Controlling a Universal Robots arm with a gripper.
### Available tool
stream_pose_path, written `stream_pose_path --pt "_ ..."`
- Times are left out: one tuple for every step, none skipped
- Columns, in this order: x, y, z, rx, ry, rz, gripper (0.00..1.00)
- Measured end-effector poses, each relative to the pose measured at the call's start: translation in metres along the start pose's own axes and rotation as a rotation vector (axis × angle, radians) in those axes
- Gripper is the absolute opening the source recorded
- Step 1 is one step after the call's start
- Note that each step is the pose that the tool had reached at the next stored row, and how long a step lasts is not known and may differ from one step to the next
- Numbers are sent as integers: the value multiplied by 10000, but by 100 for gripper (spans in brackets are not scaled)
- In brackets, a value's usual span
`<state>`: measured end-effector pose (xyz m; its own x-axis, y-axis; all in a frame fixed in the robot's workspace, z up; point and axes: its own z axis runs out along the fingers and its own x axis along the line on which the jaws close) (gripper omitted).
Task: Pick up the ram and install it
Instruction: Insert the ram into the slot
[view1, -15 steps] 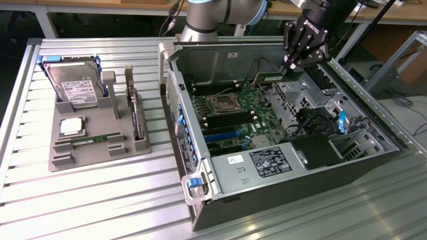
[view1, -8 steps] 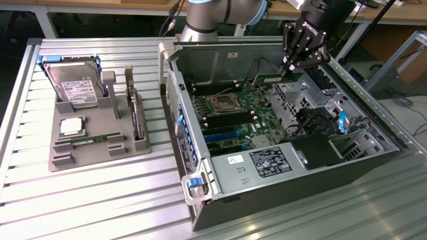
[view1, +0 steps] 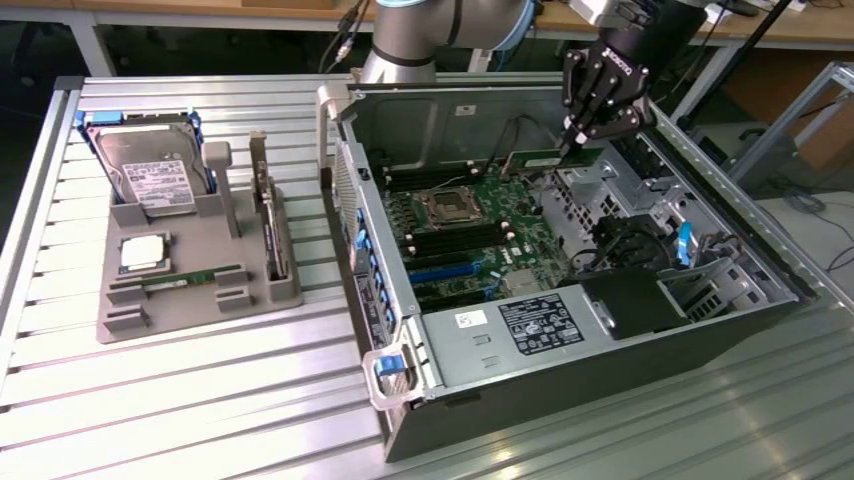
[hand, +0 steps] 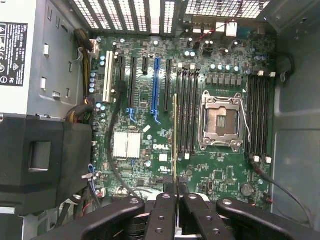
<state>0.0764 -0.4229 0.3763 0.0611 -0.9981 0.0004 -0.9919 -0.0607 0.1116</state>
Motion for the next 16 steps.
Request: stream_pose_path --pt "0 0 6 0 0 0 12" --pt "0 1 10 0 0 0 12" --pt "0 1 15 0 0 0 12" --pt "0 2 20 0 0 0 12" --pt "0 2 26 0 -1 0 12" --pt "0 3 34 0 0 0 12" --pt "0 3 40 0 0 0 12" --pt "-1 3 45 0 0 0 12" --pt "-1 5 52 0 -1 1 12" --pt "-1 6 56 0 0 0 12" --pt "-1 7 63 0 0 0 12" --pt "-1 8 68 0 0 0 12" --pt "-1 9 75 0 0 0 12" --pt "-1 10 80 0 0 0 12" --pt "-1 11 86 0 -1 0 12" --pt "-2 12 92 0 0 0 12"
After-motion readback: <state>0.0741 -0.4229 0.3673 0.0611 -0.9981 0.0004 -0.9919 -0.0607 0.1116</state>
